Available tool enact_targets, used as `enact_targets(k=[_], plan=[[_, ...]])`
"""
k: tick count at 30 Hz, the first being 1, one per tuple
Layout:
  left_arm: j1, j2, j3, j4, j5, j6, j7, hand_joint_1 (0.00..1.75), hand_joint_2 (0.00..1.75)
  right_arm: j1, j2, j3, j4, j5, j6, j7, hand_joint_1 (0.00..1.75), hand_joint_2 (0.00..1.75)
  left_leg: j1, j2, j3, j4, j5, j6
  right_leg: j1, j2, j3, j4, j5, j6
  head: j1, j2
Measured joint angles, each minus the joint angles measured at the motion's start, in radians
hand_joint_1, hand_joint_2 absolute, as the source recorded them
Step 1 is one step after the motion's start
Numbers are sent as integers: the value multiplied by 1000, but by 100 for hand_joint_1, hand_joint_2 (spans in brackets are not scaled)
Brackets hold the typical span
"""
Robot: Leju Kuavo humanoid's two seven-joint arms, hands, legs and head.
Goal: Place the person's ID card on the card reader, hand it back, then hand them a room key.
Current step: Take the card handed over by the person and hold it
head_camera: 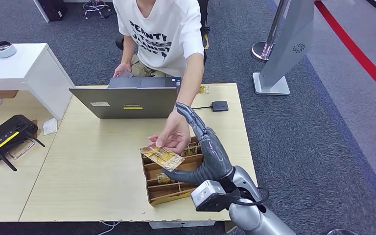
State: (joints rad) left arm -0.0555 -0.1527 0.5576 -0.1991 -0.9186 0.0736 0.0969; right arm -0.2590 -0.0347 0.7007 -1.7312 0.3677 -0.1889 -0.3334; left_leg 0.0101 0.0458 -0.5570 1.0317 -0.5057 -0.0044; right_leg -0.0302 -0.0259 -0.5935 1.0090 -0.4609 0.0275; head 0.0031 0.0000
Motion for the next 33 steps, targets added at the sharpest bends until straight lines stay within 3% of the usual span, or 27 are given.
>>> enact_targets(k=[8,12,16,19,21,33], plan=[[0,0,1,0,0,0,0,0,0,0,-1,4,0,7,-11,0,0,175,0,0,0,0,0,0,0,0,0,0,0,0,0,0],[0,0,1,0,-6,0,0,0,0,0,-2,6,0,94,-82,6,0,175,0,0,0,0,0,0,0,0,0,0,0,0,0,0],[0,-1,2,0,-18,0,5,0,0,0,-4,7,2,297,-219,52,175,175,0,0,0,0,0,0,0,0,0,0,0,0,0,0],[-2,-3,2,0,-31,-4,13,0,0,-2,-6,7,16,521,-337,117,175,175,0,0,0,0,0,0,0,0,0,0,0,0,0,0],[-4,-6,2,0,-35,-5,16,0,0,-3,-7,8,28,588,-365,136,175,175,0,0,0,0,0,0,0,0,0,0,0,0,0,0],[-9,-9,2,0,-38,-8,18,0,0,-3,-13,13,56,608,-377,149,175,175,0,0,0,0,0,0,0,0,0,0,0,0,0,0]])
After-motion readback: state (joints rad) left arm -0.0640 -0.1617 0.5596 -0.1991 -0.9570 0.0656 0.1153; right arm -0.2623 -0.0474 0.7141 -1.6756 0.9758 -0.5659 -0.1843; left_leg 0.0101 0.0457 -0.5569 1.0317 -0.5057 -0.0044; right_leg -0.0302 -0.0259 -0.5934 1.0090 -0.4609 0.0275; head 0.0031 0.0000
